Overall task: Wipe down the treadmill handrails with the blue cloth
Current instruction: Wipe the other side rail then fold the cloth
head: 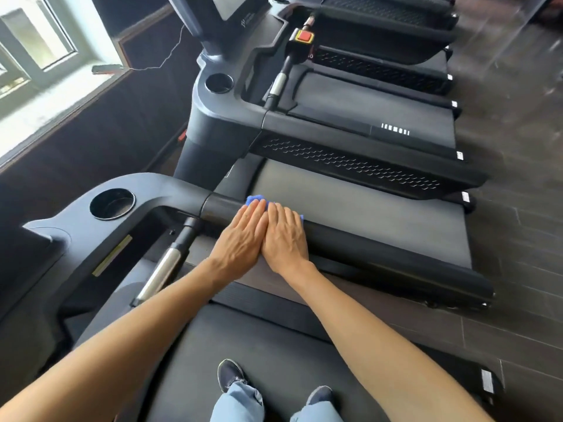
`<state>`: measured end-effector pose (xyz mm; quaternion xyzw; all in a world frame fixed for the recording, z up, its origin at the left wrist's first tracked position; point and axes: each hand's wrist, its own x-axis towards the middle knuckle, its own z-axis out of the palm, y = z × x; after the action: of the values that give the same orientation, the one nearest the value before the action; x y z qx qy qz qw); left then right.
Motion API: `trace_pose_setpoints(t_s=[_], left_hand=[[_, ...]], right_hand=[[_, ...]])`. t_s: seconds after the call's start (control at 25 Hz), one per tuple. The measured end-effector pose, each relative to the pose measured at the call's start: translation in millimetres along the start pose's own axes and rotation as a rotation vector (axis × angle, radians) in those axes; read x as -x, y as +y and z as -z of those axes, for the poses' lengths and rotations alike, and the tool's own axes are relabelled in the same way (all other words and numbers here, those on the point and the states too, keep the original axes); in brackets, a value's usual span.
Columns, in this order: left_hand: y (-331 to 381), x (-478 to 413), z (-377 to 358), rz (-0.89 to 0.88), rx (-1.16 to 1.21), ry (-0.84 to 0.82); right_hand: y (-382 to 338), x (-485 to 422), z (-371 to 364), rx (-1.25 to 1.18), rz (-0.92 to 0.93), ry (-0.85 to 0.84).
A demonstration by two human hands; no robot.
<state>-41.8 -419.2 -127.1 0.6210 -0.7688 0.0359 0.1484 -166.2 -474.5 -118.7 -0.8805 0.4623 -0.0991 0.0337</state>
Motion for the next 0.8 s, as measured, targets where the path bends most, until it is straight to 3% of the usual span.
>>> trace_pose_setpoints(t_s=[0.32,0.52,0.8], left_hand=[[185.8,-74.2,-39.7,-0.164,0.152,-0.109],[281.6,-119.4,-56.4,-0.273,0.16,-0.075],[324.6,-150.6,-70.0,-0.396,0.048,-0.064]], right_hand=[[179.3,106.3,42.2,0.045,-0.191,0.054],[275.0,161.7,69.2,0.004,-0.276,0.091],[323.7,192.6,79.8,0.038,-0.332,0.118]])
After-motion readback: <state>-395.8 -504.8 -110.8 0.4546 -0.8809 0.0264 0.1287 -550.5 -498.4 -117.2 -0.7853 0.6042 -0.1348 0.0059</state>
